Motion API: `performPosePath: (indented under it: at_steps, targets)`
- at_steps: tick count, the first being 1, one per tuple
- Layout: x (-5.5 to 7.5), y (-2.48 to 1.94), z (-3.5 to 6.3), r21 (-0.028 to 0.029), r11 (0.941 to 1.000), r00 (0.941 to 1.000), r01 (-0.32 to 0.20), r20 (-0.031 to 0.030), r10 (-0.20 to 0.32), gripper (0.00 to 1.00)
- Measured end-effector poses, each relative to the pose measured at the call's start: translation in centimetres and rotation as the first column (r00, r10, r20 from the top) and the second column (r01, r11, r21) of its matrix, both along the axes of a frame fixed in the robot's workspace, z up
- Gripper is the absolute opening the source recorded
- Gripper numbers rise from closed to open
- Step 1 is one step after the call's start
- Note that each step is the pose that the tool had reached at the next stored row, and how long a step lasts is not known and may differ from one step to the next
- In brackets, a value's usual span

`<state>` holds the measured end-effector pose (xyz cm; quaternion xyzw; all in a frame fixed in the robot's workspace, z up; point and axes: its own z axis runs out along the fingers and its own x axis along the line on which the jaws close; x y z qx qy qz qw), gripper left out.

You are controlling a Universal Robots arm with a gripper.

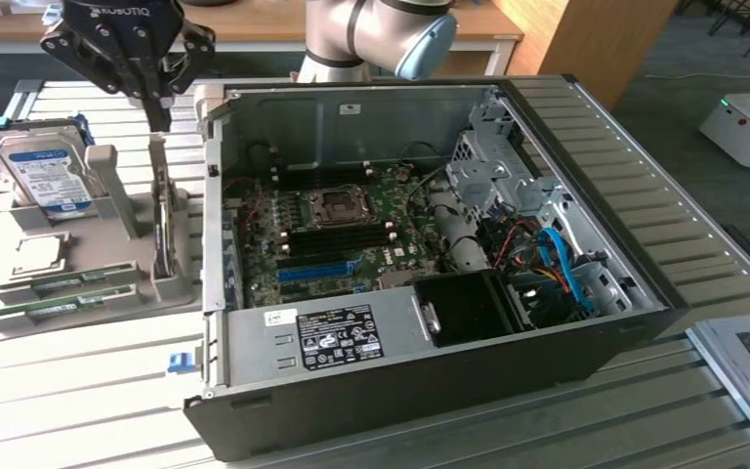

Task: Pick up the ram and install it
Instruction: 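Reach for the ram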

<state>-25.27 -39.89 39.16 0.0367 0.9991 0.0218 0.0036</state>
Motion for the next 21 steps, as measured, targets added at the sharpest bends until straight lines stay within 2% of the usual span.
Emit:
performPosePath:
  at_steps: [21]
  targets:
    - [-4.4,0.00,-0.06,0.0000,1.0000,1.0000,0.000,-0.0035,0.000,0.10]
